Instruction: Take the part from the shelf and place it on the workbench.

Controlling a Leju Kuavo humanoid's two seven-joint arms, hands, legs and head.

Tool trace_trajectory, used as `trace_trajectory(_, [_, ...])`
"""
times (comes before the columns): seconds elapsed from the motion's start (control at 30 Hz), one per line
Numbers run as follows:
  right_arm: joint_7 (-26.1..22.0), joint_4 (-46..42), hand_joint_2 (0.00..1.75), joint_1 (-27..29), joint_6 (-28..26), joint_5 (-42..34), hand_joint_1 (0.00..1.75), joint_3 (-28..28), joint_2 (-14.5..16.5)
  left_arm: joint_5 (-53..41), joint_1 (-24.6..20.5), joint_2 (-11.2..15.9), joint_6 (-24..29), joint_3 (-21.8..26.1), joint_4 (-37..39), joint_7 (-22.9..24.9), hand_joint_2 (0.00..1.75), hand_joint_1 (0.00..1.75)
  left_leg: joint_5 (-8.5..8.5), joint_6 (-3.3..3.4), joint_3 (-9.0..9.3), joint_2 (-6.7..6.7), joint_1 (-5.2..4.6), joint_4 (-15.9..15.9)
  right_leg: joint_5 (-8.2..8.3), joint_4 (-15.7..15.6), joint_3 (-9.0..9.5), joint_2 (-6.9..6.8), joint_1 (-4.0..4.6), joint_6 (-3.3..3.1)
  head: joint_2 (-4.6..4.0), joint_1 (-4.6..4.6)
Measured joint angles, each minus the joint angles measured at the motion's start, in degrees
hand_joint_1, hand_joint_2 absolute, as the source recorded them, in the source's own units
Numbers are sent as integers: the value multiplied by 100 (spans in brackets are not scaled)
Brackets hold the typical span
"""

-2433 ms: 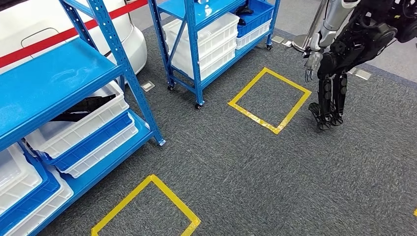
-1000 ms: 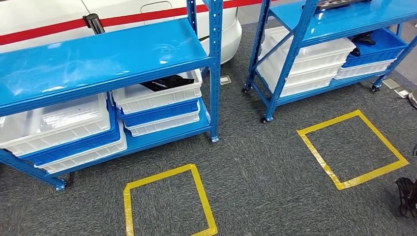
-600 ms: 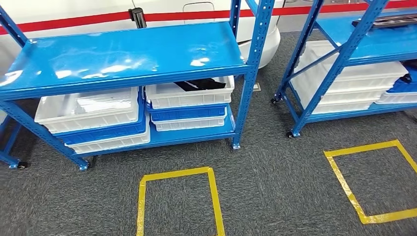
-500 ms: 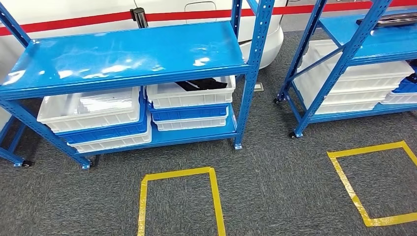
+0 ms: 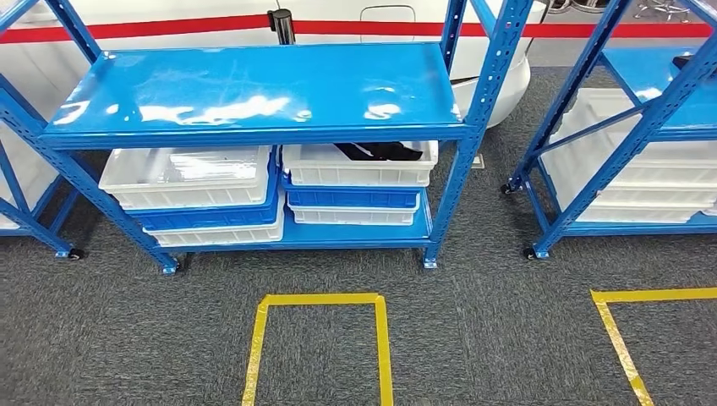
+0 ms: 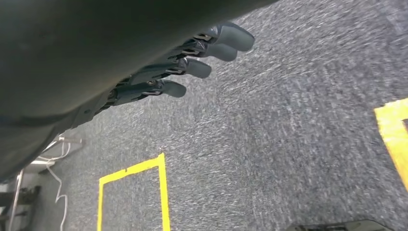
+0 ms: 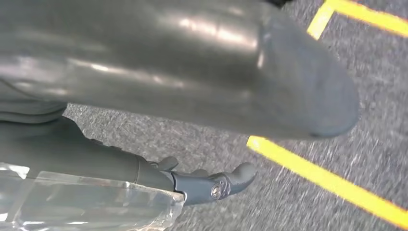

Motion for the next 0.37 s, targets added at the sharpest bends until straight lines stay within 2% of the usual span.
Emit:
trace_trajectory(0.03, [-12, -2, 0, -6, 1, 3, 0, 8, 10, 6, 8, 6, -1, 0, 0, 1, 0, 0, 19, 35, 33, -63, 15, -56, -16, -7, 18, -18, 12, 29, 0, 3])
trace_trajectory(0.1, [-30, -7, 0, -17, 5, 11, 0, 28, 13, 21, 13, 13, -1, 1, 0, 15, 0, 0, 75, 110, 135, -189, 45, -197, -123, 201, -55, 166, 33, 47, 0, 13])
trace_trajectory(0.17, [-35, -8, 0, -16, 18, 23, 0, 43, -3, 32, -3, 14, -2, 1, 0, 48, 0, 0, 96, 157, 186, -324, 55, -257, -392, 900, -436, 447, 16, 2, 0, 29])
trace_trajectory(0.2, [-35, -8, 0, -9, 28, 32, 0, 46, -7, 36, -11, 15, -3, 1, 0, 66, 0, 0, 90, 168, 186, -403, 53, -255, -517, 1296, -685, 510, 5, -9, 0, 33])
trace_trajectory(0.23, [-35, -8, 0, -1, 37, 41, 0, 50, -11, 38, -14, 16, -3, 1, 0, 83, 0, 0, 81, 172, 188, -491, 52, -254, -572, 1571, -886, 534, -2, 8, 0, 38])
trace_trajectory(0.27, [-35, -8, 0, 6, 43, 49, 0, 54, -20, 40, -11, 17, -4, 1, 0, 93, 0, 0, 73, 169, 194, -577, 51, -251, -526, 1635, -986, 543, -8, 51, 0, 38])
trace_trajectory(0.3, [-35, -8, 0, 7, 46, 54, 0, 58, -28, 42, -7, 18, -4, 1, 1, 100, 0, 0, 64, 159, 206, -664, 51, -247, -375, 1451, -962, 555, -14, 114, 0, 41])
trace_trajectory(0.33, [-35, -8, 0, 3, 48, 56, 0, 63, -39, 42, -4, 18, -4, 1, 1, 103, 0, 0, 53, 143, 219, -741, 52, -241, -175, 1103, -845, 582, -24, 175, 0, 40])
trace_trajectory(0.37, [-35, -8, 0, 0, 48, 57, 0, 65, -47, 42, -3, 17, -4, 1, 1, 103, 0, 0, 48, 135, 226, -780, 53, -237, -60, 894, -769, 594, -30, 208, 0, 40])
